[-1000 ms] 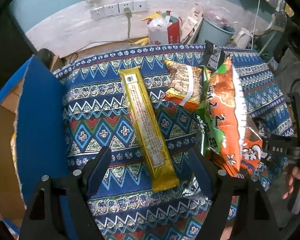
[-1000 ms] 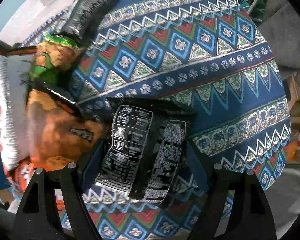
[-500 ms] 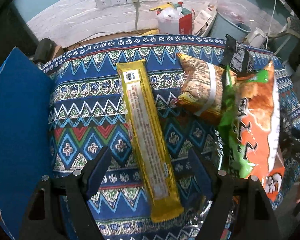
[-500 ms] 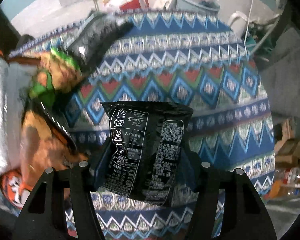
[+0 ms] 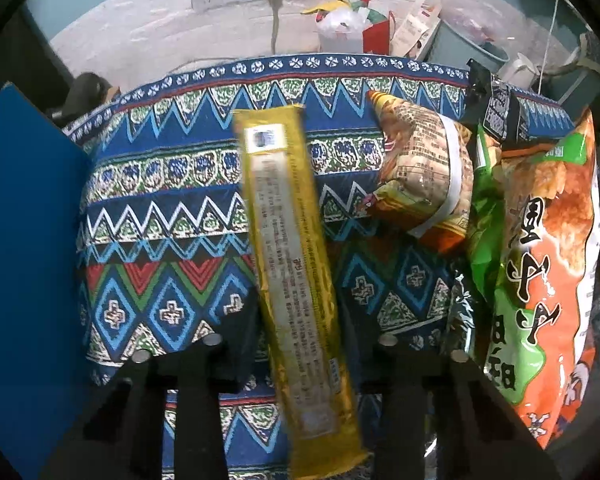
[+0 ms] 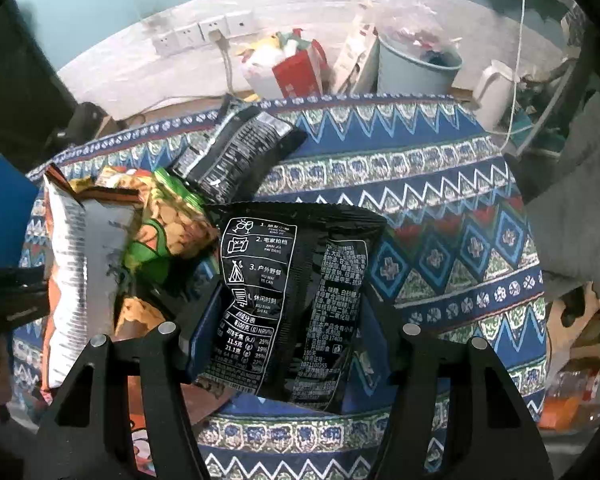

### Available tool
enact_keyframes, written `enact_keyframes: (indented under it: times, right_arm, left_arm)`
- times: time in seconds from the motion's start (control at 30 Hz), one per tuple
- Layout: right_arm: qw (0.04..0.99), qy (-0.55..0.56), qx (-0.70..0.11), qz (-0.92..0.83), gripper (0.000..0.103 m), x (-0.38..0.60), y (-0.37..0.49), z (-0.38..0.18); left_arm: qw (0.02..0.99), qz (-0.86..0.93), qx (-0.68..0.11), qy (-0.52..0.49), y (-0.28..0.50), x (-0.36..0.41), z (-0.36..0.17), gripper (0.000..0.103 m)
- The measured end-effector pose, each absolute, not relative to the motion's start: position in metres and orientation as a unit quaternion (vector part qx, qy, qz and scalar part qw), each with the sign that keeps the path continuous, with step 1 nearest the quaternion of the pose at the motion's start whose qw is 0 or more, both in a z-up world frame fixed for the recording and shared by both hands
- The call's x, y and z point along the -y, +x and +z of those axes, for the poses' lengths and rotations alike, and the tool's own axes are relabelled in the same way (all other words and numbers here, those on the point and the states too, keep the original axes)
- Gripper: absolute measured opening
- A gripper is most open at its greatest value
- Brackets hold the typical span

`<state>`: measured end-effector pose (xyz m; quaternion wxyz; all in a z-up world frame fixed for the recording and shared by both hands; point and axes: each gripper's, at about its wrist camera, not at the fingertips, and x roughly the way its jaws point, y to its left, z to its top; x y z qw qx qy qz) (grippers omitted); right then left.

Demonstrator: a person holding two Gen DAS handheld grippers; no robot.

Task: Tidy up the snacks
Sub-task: 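Grasp the long gold wafer bar with the left tool while the right tool grasps the black snack pack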

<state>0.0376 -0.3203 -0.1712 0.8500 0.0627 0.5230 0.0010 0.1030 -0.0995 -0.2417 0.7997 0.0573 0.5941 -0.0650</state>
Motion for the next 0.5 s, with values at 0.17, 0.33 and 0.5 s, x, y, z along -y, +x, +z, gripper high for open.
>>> enact_keyframes:
  times: [0.17, 0.33, 0.5]
  right_arm:
    - [0.855, 0.069, -0.514, 0.006, 0.062, 0.321, 0.036, -0.169]
    - [0.861, 0.07, -0.503, 0.011, 0.062, 0.318, 0.035, -0.166]
    - [0.868, 0.07, -0.492, 0.018, 0.062, 0.319, 0.04, -0.167]
  left_arm:
    - [0.809, -0.069, -0.58, 0.071, 0.102, 0.102, -0.236, 0.029]
    - [0.817, -0.068, -0.568, 0.079, 0.094, 0.098, -0.225, 0.028]
    - [0.832, -0.059, -0.545, 0.091, 0.086, 0.096, -0.204, 0.028]
